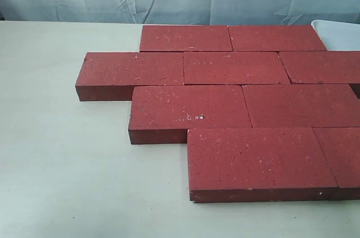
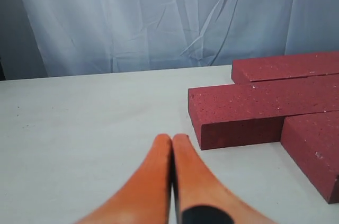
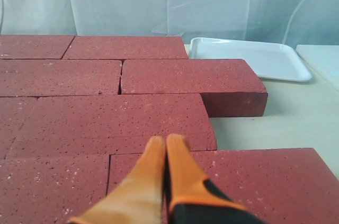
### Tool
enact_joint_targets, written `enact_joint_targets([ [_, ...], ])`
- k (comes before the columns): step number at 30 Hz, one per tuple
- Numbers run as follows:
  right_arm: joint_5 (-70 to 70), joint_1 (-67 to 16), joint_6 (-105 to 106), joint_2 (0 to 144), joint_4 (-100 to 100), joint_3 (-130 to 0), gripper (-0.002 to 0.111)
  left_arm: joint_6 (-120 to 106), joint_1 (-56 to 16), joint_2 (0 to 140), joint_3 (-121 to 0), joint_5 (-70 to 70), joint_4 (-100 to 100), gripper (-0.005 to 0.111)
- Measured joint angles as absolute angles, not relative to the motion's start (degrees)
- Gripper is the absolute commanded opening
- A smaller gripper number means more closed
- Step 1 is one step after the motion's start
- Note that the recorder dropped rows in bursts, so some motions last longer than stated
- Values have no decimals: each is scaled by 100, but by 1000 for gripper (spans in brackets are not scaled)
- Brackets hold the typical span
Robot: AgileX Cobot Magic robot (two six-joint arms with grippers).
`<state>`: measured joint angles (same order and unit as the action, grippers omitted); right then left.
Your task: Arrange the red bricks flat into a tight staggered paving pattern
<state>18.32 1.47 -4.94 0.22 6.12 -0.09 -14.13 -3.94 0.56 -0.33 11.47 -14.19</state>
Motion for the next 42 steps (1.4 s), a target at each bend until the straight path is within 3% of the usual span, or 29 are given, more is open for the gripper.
enact_joint_targets([
  [32, 1832, 147, -494, 22, 553, -9, -1, -1347, -54, 23, -21, 1360, -1174, 0],
  [42, 1832, 147, -494, 22, 538, -9, -1, -38, -54, 23, -21, 1360, -306, 0],
])
